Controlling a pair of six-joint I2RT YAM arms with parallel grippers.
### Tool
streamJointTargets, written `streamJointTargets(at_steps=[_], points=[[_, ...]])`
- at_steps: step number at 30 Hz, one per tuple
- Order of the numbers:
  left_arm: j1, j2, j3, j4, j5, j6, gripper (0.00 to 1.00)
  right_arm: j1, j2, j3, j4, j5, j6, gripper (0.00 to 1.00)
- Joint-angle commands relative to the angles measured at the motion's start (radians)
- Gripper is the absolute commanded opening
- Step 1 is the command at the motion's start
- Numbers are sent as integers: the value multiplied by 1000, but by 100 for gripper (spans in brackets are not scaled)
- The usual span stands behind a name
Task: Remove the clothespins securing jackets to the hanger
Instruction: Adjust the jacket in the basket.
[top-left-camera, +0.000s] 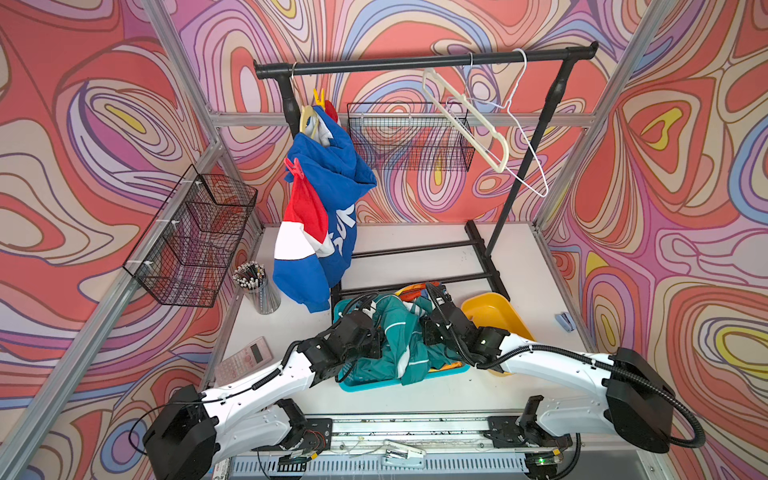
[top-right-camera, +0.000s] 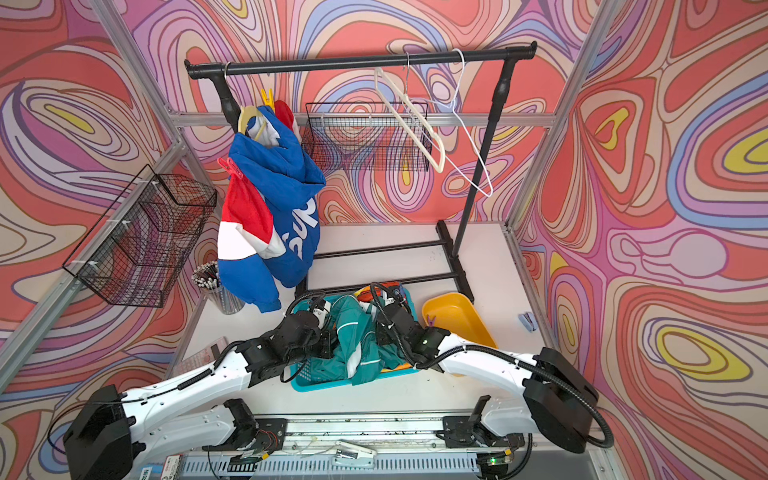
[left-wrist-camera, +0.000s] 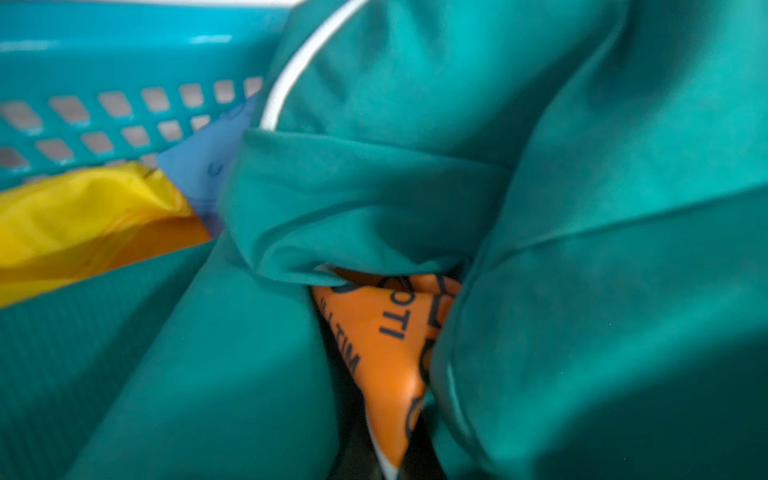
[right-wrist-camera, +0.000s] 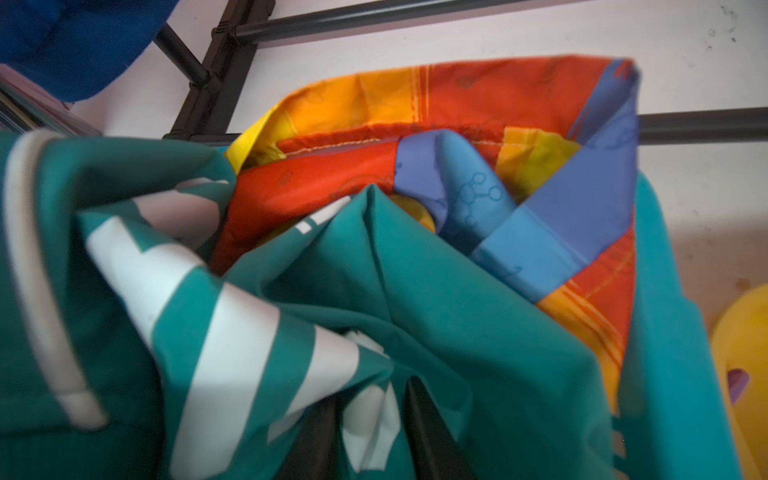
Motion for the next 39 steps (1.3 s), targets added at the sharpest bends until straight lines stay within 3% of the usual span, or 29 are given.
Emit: streamJointTargets(at_steps=[1, 5, 9, 12, 13, 16, 24, 31, 39], points=[[12, 91, -17, -71, -43, -48, 4, 7, 65, 24, -36, 37, 56, 27], [94, 202, 9, -77, 24, -28, 0, 6, 136, 36, -49, 50, 78, 32], [95, 180, 10, -35, 54, -9, 1, 6, 148, 7, -15, 50, 99, 35], [93, 114, 24, -78, 23, 0, 20, 6, 139, -17, 5, 64, 104, 44], [91, 84, 34, -106, 2, 4, 32, 6, 133, -19, 6, 71, 91, 49], [83, -11, 82, -203, -42, 42, 51, 6, 108, -1, -3, 87, 34, 66], [-21, -191, 258, -302, -200, 146, 71, 11, -14, 34, 62, 127, -92, 88], [-127, -209, 424, -344, -339, 251, 74, 12, -74, 77, 62, 109, -151, 92], [-302, -143, 646, -339, -554, 411, 70, 13, -48, 263, -151, 188, -162, 85]])
